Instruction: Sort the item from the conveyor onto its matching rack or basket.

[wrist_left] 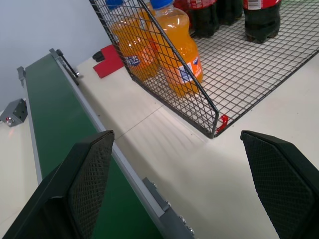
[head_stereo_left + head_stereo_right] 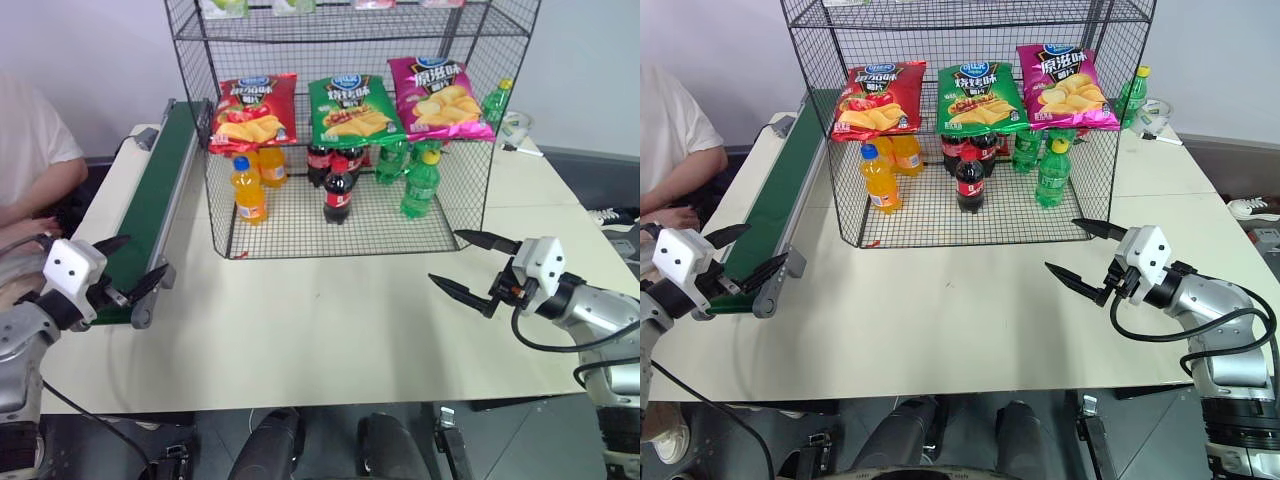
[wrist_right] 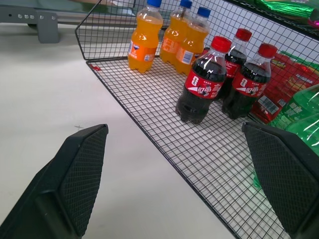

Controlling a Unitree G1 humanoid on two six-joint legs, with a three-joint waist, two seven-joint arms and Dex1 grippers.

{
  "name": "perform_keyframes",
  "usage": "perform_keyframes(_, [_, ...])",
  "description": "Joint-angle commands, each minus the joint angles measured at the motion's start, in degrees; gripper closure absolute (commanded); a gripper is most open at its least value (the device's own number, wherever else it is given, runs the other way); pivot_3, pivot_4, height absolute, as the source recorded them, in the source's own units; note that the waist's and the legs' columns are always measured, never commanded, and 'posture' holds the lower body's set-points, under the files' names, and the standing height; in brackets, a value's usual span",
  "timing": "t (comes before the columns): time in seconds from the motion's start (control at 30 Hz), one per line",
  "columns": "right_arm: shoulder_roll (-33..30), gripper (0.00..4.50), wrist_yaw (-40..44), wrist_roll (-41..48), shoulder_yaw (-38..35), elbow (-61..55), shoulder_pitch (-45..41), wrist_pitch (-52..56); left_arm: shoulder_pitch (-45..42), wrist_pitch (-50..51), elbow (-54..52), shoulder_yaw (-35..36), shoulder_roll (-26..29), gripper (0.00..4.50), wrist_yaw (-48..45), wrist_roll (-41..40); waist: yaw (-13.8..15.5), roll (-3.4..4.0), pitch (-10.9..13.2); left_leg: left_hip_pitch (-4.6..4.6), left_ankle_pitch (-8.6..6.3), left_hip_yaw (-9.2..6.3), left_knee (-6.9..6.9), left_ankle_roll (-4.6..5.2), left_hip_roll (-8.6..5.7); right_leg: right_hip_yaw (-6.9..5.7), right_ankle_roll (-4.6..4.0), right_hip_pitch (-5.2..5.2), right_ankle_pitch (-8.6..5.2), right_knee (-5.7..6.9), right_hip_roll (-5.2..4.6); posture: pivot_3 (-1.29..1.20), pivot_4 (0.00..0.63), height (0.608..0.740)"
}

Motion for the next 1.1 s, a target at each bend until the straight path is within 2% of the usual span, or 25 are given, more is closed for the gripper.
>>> perform_keyframes(0.03, [0.4, 0.00, -0.1, 0.3, -0.1, -0.6, -1.1, -1.1, -0.4, -0.5, -0.9, 0.8, 0.0, 0.26, 0.5, -0.6, 0.0, 0.00, 0.0, 0.00, 0.00, 0.00, 0.00, 0.00, 0.00, 0.00, 0.00, 0.00, 0.00, 0.00, 0.00, 0.00, 0.150, 0.740])
perform_keyframes(1.1, [0.3, 0.00, -0.1, -0.6, 0.7, 1.4, -3.2, -2.1, -2.7, -2.1, -1.0, -1.3, -1.0, 0.26, 2.0, 0.7, 0.0, 0.00, 0.0, -0.01, 0.00, 0.00, -0.10, 0.01, 0.00, -0.01, 0.00, -0.02, 0.00, -0.12, 0.00, 0.00, 0.150, 0.740])
